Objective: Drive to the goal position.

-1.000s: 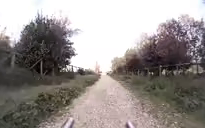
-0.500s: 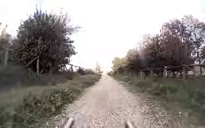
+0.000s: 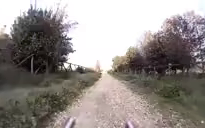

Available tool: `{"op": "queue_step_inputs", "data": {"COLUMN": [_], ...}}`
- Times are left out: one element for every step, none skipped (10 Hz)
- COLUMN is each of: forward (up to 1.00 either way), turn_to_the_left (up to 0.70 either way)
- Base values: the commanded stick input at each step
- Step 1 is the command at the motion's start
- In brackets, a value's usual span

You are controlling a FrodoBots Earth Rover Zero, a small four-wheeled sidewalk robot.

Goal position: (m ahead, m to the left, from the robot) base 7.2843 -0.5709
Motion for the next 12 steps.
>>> {"op": "queue_step_inputs", "data": {"forward": [0.70,0.70,0.70,0.70,0.70,0.70,0.70,0.70,0.70,0.70,0.70,0.70], "turn_to_the_left": [0.00,0.00,0.00,0.00,0.00,0.00,0.00,0.00,0.00,0.00,0.00,0.00]}}
